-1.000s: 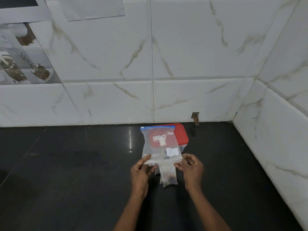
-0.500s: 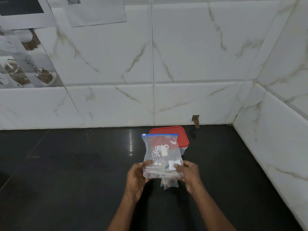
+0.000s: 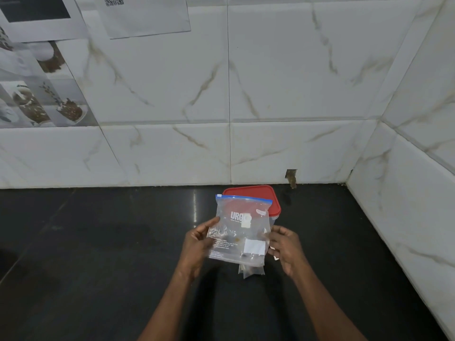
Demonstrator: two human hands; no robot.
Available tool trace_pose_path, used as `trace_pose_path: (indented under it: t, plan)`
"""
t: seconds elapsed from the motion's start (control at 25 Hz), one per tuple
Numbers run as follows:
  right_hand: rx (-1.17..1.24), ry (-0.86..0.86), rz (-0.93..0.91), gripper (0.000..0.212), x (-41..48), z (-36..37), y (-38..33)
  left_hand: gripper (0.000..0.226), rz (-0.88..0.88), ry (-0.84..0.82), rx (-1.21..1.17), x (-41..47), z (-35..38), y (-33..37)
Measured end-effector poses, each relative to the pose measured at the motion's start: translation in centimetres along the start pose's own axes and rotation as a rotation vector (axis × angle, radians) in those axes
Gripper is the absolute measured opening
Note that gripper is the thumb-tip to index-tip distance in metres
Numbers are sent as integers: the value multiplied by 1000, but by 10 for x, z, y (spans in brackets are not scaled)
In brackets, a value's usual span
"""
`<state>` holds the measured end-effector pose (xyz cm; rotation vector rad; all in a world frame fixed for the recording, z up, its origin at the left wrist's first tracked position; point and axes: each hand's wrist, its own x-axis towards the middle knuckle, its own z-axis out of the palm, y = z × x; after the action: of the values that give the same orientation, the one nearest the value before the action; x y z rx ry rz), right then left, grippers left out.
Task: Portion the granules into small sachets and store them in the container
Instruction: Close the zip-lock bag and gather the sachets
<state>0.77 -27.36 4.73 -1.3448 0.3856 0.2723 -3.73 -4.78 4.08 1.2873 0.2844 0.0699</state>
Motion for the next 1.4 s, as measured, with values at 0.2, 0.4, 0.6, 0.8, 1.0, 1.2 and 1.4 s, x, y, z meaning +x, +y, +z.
trace_pose_path:
  t: [0.2, 0.4, 0.6, 0.8, 1.0, 1.2, 1.4]
  plan:
    - [-438, 155, -534, 43, 8, 13, -53, 79, 123, -154, 210, -4, 3, 18]
    - [-853, -320, -499, 28, 34, 51, -106, 102, 129, -293, 431, 5, 9, 35]
    - [-380, -264, -415, 9, 50, 54, -111, 93, 42, -219, 342, 9, 2, 29]
    - [-425, -240, -492, 31, 40, 58, -106, 63, -74, -302, 241, 12, -5, 19]
    - [-522, -5, -613, 52, 33, 47, -111, 14, -162, -101, 217, 12, -13, -6]
    - [-650, 194, -142, 40, 31, -8, -37, 20, -350, 72, 16, 14, -17, -21]
    - [-218, -148, 177, 23, 3, -6, 9, 35, -420, 111, -152, 13, -16, -22]
